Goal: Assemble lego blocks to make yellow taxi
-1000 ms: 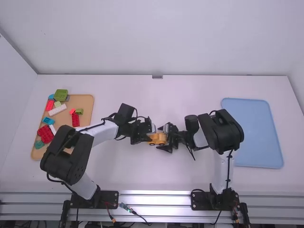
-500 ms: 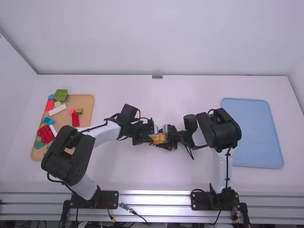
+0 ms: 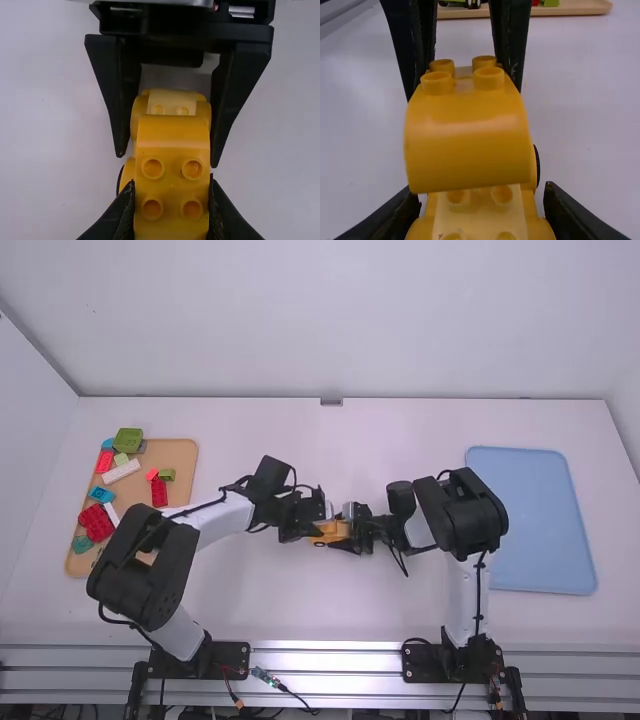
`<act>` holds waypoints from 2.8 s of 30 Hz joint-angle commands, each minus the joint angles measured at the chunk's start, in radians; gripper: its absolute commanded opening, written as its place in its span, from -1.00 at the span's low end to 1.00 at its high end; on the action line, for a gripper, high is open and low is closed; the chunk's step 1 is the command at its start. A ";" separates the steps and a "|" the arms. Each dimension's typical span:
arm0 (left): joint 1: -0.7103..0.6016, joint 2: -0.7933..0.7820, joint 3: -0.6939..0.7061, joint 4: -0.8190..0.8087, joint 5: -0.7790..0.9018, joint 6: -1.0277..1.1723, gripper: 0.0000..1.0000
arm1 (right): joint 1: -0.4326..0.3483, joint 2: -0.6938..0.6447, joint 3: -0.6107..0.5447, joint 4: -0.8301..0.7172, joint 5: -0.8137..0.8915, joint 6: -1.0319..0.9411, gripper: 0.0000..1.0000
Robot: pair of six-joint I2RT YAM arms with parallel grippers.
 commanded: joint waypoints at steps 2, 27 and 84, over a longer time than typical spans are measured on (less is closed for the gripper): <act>-0.018 0.006 0.016 0.000 0.004 0.016 -0.97 | 0.001 0.012 -0.014 -0.005 0.034 -0.015 -0.14; -0.080 0.118 0.106 -0.078 -0.090 -0.029 -0.97 | 0.001 0.012 0.005 -0.107 0.039 -0.114 -0.25; -0.145 0.109 0.067 -0.050 -0.093 -0.055 -0.97 | 0.001 0.012 0.020 -0.130 0.066 -0.114 -0.31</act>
